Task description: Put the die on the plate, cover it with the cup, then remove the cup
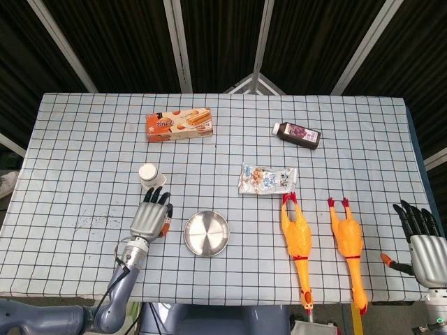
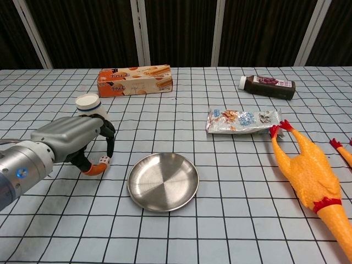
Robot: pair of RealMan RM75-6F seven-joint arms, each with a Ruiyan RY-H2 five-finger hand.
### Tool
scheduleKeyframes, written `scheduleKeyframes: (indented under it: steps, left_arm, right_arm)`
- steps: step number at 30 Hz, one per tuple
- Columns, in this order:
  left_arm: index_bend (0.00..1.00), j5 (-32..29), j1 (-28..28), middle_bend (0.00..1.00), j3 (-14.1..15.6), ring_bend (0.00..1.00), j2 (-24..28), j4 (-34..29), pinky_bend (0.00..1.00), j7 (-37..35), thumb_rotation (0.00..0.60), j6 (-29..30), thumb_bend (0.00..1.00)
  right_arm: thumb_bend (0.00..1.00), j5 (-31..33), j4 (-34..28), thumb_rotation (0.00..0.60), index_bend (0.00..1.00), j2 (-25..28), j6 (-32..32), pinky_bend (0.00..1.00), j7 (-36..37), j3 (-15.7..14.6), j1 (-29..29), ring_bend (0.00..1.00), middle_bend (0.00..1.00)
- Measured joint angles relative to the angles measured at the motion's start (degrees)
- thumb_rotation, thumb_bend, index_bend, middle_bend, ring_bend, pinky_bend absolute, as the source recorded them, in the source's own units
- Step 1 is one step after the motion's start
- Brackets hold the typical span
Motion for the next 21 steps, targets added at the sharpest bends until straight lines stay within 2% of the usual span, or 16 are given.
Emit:
scheduleKeyframes:
  steps: [11,21]
  left_arm:
    - [0.52,2.57,-0.06,0.16,-1.02,0.00,0.70,-3.74,0.01,-4.16,0.600,-0.03,0.51]
    - [0.51,3.35,-1.82,0.16,-1.49,0.00,-3.84,-1.70,0.00,-8.24,0.600,-4.40,0.51]
  right_arm:
    - [0.09,-0.27,-0.32,0.600,0.02,0.16,0.42,0.00,0.00,-0.09,-0.21,0.07,0.02]
    - [0.09,0.01,-0.39,0.600,0.03,0.58,0.67,0.00,0.82,0.05,-0.44,0.07,0.02]
